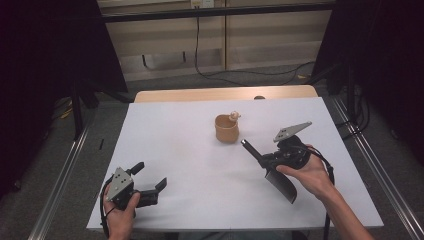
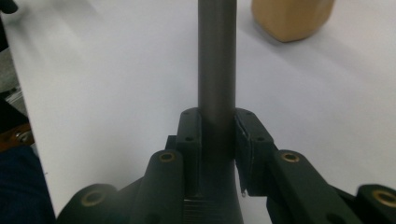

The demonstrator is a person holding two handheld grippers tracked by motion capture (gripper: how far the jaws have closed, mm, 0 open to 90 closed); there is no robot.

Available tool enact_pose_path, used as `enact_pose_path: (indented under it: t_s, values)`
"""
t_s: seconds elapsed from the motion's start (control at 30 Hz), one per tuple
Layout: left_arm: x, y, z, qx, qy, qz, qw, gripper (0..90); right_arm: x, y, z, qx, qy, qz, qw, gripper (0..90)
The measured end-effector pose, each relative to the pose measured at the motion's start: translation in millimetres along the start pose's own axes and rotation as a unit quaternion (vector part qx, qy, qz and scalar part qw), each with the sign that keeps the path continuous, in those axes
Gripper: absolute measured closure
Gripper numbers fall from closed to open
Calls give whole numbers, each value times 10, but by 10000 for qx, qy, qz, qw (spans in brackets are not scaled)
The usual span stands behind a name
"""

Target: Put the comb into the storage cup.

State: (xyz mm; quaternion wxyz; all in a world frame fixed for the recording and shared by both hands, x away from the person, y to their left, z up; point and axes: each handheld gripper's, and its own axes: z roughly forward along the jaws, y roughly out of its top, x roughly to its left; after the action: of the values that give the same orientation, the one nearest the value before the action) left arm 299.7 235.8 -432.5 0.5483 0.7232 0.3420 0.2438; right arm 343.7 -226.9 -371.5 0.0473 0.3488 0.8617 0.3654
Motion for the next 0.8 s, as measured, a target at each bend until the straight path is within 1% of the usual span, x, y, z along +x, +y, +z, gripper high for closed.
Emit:
enact_pose_path:
  t_s: [0.1, 0.13, 0.2, 0.3, 0.37, 0.4, 0.5, 0.57, 0.6, 0.67, 0.7, 0.73, 0.77, 0.8]
  values:
    - [-12, 5, 9, 8, -56, 33, 10000, 42, 69, 35, 21, 35, 99, -162, 9998, 732]
    - [-22, 6, 14, 28, -71, 16, 10000, 41, 99, 51, 29, 70, 158, -248, 9995, 733]
    - [-35, 12, 38, 125, -59, 66, 9999, 43, 145, 74, 46, 118, 212, -362, 9990, 733]
    - [-55, 30, 83, 176, -239, -21, 9996, 43, 200, 102, 83, 180, 295, -449, 9984, 732]
    - [-57, 47, 82, 129, -299, -25, 9995, 43, 219, 116, 92, 207, 300, -505, 9981, 732]
    - [-57, 50, 77, 127, -335, 0, 9994, 44, 230, 123, 94, 201, 328, -510, 9980, 733]
    - [-68, 55, 76, 142, -488, -11, 9987, 52, 240, 131, 105, 206, 395, -543, 9975, 732]
    - [-79, 70, 84, 167, -600, 67, 9980, 55, 253, 136, 130, 234, 453, -550, 9972, 733]
    - [-92, 92, 83, 232, -698, 45, 9973, 58, 259, 138, 139, 264, 459, -557, 9970, 732]
    - [-87, 132, 64, 152, -967, 92, 9952, 57, 279, 149, 167, 336, 485, -597, 9965, 732]
    - [-82, 148, 45, 101, -1015, 107, 9947, 56, 290, 157, 172, 370, 511, -615, 9961, 732]
    - [-87, 161, 33, 54, -1044, 79, 9945, 47, 301, 165, 175, 384, 531, -636, 9958, 732]
    - [-84, 175, 31, 25, -1062, 121, 9943, 46, 315, 174, 175, 406, 552, -632, 9956, 733]
    - [-80, 186, 29, 48, -1095, 144, 9939, 46, 323, 183, 178, 403, 576, -648, 9954, 732]
